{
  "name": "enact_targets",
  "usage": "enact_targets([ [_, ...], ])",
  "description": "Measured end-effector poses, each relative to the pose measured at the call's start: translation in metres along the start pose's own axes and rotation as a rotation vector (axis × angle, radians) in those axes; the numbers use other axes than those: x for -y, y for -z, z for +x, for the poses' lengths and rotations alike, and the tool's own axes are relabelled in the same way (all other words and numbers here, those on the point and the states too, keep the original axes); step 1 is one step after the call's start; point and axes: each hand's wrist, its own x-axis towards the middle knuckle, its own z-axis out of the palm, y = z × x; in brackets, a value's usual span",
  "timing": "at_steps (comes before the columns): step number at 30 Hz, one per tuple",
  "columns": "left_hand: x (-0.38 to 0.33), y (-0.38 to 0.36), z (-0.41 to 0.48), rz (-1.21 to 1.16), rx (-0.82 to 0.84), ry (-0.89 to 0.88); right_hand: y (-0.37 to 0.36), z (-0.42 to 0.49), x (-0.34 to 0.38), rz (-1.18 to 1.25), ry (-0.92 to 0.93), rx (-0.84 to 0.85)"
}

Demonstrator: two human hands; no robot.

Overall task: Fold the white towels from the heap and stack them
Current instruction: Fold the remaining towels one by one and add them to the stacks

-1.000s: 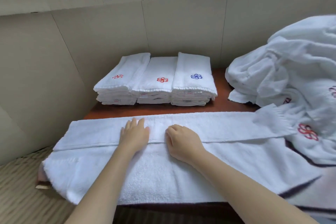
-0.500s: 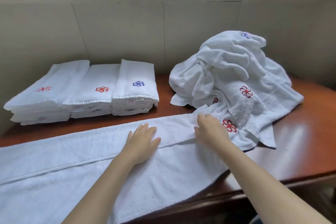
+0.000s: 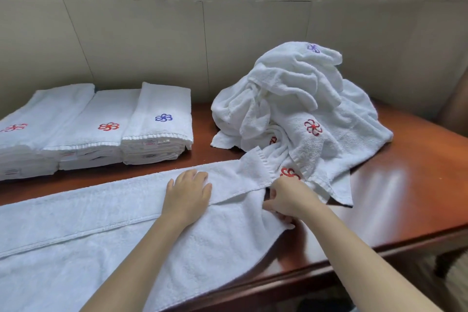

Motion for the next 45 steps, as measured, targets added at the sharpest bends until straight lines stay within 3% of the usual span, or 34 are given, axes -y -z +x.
enact_targets([
  [3,-0.001,-0.001,-0.002,0.009,-0.013,-0.041,-0.014,0.004,0.012,0.136,0.135,-0.097],
  [5,-0.001,0.000,-0.003,0.020,-0.019,-0.051,-0.020,0.005,0.021,0.481,0.191,-0.065],
  [9,-0.001,0.000,-0.005,0.021,-0.031,-0.064,-0.020,0.007,0.031,1.262,0.130,0.186],
  [13,-0.002,0.002,-0.007,-0.018,-0.076,-0.083,-0.020,0.017,0.030,1.554,-0.034,0.301],
  [17,-0.001,0.003,-0.007,-0.042,-0.090,-0.086,-0.003,0.021,0.023,1.341,-0.196,0.205],
  [21,-0.005,0.004,-0.007,-0.135,-0.028,-0.112,0.035,0.013,-0.007,0.629,-0.148,-0.041],
  [23,-0.014,0.004,-0.008,-0.222,0.019,-0.172,0.042,0.005,-0.020,0.360,-0.116,-0.003],
  [26,-0.032,0.003,-0.013,-0.343,0.065,-0.308,0.033,0.004,-0.035,0.212,-0.163,0.021],
  [29,-0.048,-0.005,-0.020,-0.276,0.159,-0.439,0.022,0.012,-0.037,0.175,-0.206,-0.114],
  [33,-0.060,-0.009,-0.027,-0.189,0.139,-0.555,0.012,0.019,-0.025,0.296,-0.087,-0.372],
  [35,-0.060,-0.006,-0.031,-0.225,0.101,-0.566,0.007,0.021,-0.017,0.379,-0.077,-0.362],
  [39,-0.051,0.001,-0.034,-0.271,0.035,-0.540,0.001,0.024,-0.007,0.277,-0.122,-0.299],
  [45,-0.006,0.019,-0.034,0.008,-0.128,-0.381,0.001,0.024,0.015,0.204,-0.172,-0.279],
])
